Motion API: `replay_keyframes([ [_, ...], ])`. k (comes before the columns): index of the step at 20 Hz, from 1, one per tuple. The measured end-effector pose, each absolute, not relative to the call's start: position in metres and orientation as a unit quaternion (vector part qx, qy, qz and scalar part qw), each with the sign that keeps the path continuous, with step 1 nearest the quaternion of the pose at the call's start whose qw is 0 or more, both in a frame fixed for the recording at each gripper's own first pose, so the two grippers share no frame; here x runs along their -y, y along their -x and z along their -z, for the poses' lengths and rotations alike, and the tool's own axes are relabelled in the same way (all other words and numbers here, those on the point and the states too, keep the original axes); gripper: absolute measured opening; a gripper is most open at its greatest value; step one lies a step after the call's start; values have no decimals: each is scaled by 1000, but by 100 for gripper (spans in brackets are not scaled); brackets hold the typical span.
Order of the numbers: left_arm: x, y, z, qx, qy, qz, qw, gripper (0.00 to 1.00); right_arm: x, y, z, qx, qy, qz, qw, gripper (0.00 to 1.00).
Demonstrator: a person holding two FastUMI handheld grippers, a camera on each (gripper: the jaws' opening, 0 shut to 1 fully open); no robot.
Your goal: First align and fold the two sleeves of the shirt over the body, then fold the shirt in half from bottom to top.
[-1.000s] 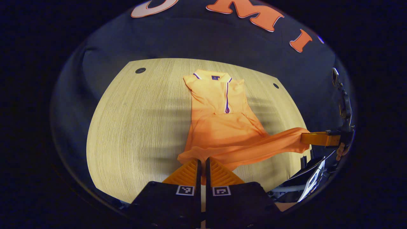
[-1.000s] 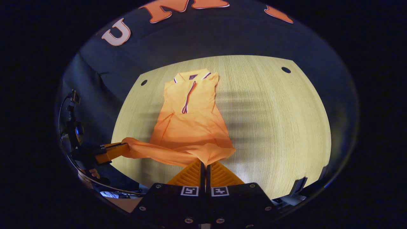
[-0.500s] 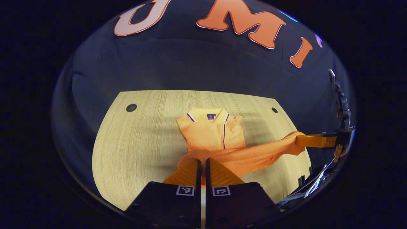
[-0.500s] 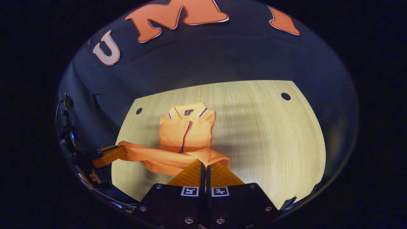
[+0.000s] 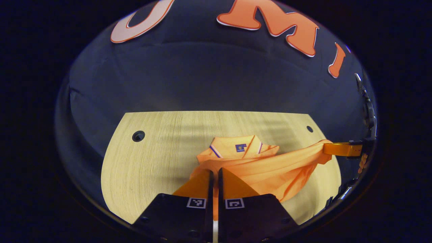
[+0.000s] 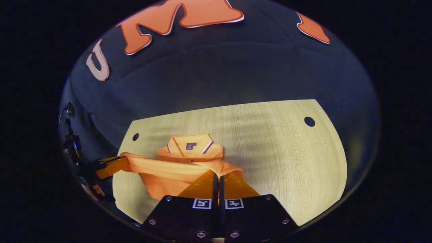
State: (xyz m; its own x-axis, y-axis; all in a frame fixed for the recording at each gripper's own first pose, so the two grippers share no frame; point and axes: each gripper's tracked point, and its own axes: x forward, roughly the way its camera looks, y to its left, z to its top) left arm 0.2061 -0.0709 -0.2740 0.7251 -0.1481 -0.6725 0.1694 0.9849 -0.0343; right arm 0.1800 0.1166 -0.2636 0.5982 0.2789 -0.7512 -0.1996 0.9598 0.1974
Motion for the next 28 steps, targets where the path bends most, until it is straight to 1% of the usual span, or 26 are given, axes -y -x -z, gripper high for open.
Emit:
replay_keyframes([
  [3, 72, -231, 307, -379, -34, 82, 921, 6, -123, -210, 299, -438, -46, -120, 890, 0],
  [6, 75, -244, 340, -398, -26, 74, 914, 6, -124, -230, 330, -453, -46, -102, 884, 1],
  [10, 74, -264, 358, -398, -29, 68, 915, 6, -123, -248, 357, -457, -49, -87, 884, 2],
  [11, 66, -271, 363, -393, -40, 51, 917, 6, -122, -252, 358, -453, -39, -84, 887, 6],
  [12, 59, -276, 366, -388, -44, 40, 920, 11, -122, -255, 365, -448, -31, -82, 890, 12],
  [13, 60, -277, 366, -384, -40, 38, 922, 16, -124, -254, 368, -447, -29, -86, 890, 25],
  [14, 61, -278, 366, -383, -32, 36, 923, 22, -126, -252, 364, -446, -31, -91, 890, 30],
  [15, 61, -276, 365, -382, -21, 37, 923, 22, -127, -252, 364, -445, -28, -93, 890, 51],
  [17, 65, -272, 367, -386, -10, 42, 922, 65, -124, -249, 359, -440, -18, -94, 893, 92],
  [18, 65, -269, 365, -389, -9, 42, 920, 87, -124, -248, 356, -437, -14, -93, 895, 96],
  [19, 64, -268, 361, -387, -8, 36, 921, 87, -125, -246, 351, -431, -13, -95, 897, 98],
  [20, 62, -267, 354, -380, -7, 30, 924, 90, -125, -244, 345, -427, -13, -98, 899, 98],
  [21, 60, -266, 347, -369, -6, 24, 929, 97, -126, -242, 339, -421, -12, -100, 902, 98],
  [22, 57, -266, 336, -356, -5, 18, 934, 100, -127, -241, 331, -413, -13, -104, 905, 98],
  [26, 47, -254, 275, -293, -15, -2, 956, 100, -131, -227, 286, -371, -17, -119, 921, 98],
  [28, 51, -241, 236, -257, -10, 5, 966, 100, -129, -217, 256, -340, -14, -124, 932, 98],
])
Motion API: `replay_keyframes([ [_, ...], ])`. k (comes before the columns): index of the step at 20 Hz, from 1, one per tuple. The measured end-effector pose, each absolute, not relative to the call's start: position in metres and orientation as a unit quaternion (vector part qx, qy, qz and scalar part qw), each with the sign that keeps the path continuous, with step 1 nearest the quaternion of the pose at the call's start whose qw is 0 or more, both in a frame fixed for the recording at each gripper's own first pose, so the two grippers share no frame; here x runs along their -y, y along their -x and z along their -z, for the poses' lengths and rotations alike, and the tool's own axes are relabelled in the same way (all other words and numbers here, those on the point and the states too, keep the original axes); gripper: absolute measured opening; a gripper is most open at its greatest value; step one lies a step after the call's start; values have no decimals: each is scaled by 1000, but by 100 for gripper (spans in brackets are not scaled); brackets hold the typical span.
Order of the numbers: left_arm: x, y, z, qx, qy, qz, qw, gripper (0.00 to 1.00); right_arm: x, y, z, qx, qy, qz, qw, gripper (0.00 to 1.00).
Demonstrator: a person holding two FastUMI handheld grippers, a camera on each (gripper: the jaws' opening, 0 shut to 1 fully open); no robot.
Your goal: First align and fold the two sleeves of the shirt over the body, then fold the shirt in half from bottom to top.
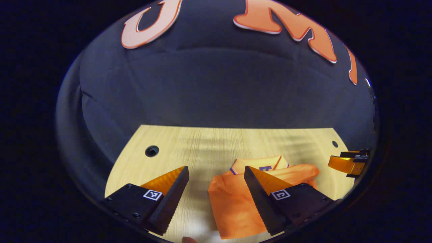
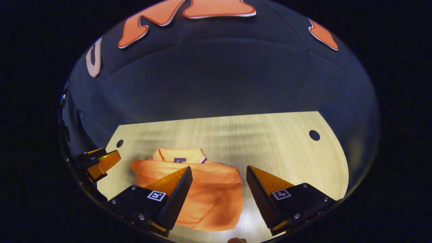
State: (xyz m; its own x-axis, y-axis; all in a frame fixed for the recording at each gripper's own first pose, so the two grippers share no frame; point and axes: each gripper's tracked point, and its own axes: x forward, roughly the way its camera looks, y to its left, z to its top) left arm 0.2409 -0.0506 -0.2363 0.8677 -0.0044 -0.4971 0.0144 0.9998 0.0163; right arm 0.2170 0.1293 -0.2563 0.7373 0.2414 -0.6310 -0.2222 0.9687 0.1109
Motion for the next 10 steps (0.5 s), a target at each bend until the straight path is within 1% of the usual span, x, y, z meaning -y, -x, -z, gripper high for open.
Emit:
replay_keyframes([
  [3, 59, -213, 188, -213, -3, 20, 977, 100, -123, -194, 207, -291, -13, -126, 948, 98],
  [7, 58, -156, 130, -165, 1, 31, 986, 100, -113, -145, 151, -234, -7, -132, 963, 98],
  [10, 56, -112, 80, -104, -9, 27, 994, 100, -108, -104, 117, -199, -10, -142, 970, 98],
])
